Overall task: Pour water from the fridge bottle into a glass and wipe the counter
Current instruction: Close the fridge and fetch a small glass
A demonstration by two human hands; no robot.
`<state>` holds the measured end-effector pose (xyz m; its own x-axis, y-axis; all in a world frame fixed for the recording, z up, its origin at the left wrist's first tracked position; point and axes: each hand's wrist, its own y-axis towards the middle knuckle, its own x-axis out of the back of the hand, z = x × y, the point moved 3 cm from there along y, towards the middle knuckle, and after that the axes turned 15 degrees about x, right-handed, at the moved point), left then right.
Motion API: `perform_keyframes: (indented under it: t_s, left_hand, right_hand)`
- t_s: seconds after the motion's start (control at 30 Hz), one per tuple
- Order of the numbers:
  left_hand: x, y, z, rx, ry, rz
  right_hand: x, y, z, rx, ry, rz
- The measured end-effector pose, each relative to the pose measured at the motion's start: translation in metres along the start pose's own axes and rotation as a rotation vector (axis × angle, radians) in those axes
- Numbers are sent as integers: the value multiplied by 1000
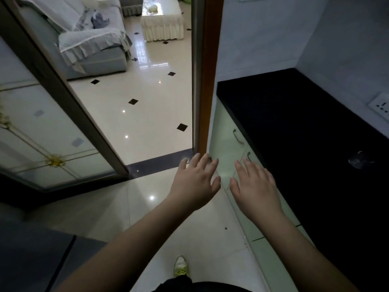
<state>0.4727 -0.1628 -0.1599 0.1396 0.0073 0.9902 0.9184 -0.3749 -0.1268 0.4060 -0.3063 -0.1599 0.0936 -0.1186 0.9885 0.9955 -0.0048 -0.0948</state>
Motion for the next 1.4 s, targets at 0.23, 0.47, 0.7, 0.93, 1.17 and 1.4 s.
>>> perform_keyframes:
  t_s: [0.23,0.47,0.7,0.93,1.17,1.4]
  left_hand:
    - [2,72,-12,-214,27,-13]
    - [-2,124,-71,-406,76,-6]
    - [-9,174,-149,-527,94,4]
    - [-6,214,-224,-652,82,-28]
    - [-11,248,-290,-827,115,11]
    - [-28,287,-342,-1025,136,89]
  right_hand:
    - [12,33,-25,-185,-36,-40]
    - [12,45,-80,-329,-25,-51]
    - [7,50,-158,-466,20,-78]
    - [10,45,-225,-585,51,-86]
    - [11,42,-275,-727,80,-122]
    - [10,52,-315,-930,45,-170]
